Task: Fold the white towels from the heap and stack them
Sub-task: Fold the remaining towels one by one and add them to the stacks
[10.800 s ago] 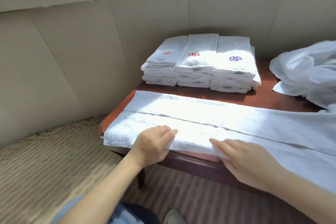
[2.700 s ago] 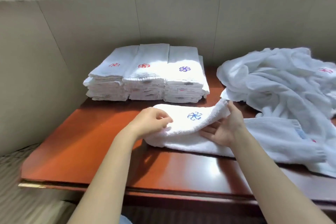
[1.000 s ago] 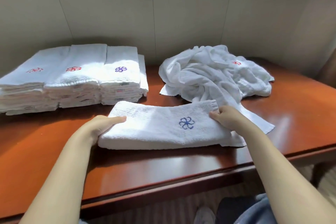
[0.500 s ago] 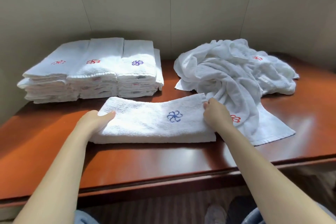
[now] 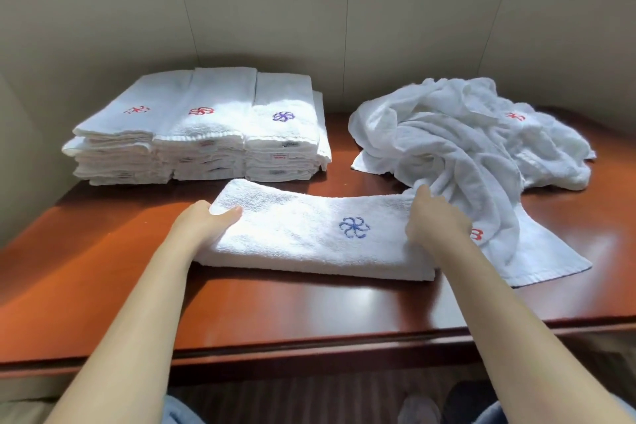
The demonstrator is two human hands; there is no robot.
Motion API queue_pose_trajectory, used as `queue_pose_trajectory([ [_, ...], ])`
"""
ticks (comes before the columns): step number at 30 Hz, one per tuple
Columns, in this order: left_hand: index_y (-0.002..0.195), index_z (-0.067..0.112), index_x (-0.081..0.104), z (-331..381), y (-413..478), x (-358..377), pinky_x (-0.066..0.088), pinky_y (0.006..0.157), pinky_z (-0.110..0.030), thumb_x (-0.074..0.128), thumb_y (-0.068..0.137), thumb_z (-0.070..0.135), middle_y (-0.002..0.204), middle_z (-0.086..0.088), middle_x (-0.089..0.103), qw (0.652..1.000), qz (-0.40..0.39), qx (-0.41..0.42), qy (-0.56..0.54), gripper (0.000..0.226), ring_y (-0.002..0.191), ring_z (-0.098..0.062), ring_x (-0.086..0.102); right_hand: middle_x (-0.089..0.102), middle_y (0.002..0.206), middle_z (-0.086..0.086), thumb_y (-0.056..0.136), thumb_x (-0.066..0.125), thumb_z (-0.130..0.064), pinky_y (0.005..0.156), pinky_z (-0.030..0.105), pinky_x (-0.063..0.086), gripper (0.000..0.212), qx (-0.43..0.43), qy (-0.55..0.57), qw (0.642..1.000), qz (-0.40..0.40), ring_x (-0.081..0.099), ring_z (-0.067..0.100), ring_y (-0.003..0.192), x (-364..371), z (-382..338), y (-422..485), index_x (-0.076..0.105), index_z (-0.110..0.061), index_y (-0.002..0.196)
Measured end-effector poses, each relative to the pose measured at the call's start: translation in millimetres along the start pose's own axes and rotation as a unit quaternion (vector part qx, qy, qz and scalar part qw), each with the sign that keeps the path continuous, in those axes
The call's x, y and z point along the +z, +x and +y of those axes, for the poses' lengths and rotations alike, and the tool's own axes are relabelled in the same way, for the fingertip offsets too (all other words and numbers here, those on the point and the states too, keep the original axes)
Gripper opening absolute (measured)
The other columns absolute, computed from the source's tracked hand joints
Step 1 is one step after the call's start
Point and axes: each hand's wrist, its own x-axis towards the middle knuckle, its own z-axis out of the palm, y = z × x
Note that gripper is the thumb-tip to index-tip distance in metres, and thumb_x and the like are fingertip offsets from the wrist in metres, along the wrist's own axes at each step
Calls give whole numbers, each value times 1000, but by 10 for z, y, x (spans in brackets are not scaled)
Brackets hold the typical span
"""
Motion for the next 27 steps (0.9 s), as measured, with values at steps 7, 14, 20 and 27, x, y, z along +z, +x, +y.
queue_pose_trajectory([
  [7,107,16,62,-147,-172,-228,52,64,-28,68,79,53,106,-1,63,978,-134,-64,-145,47,94,-18,63,37,148,5,101,29,-38,112,60,-3,39,-193,-46,979,39,15,27,145,251,-456,64,43,-18,133],
  [14,118,9,54,-256,-144,-219,50,59,-23,71,83,16,115,-4,60,946,-76,-40,-313,40,87,-17,60,61,114,6,101,24,-35,113,53,13,35,-172,-101,978,59,55,29,110,283,-618,-89,52,-15,109],
  [20,138,-6,37,-444,31,-262,46,102,-43,65,88,31,134,-18,51,913,61,-84,-395,68,117,-32,57,61,80,-4,93,40,-54,59,28,39,43,-283,29,951,-124,58,17,76,133,-696,-384,56,-19,74],
  [27,122,2,53,-289,-183,-146,52,82,-32,67,88,15,118,-15,65,942,-23,-22,-334,39,96,-25,66,63,49,-2,93,42,-58,39,18,42,56,-296,139,877,-352,59,13,40,89,-730,-604,71,-11,81],
])
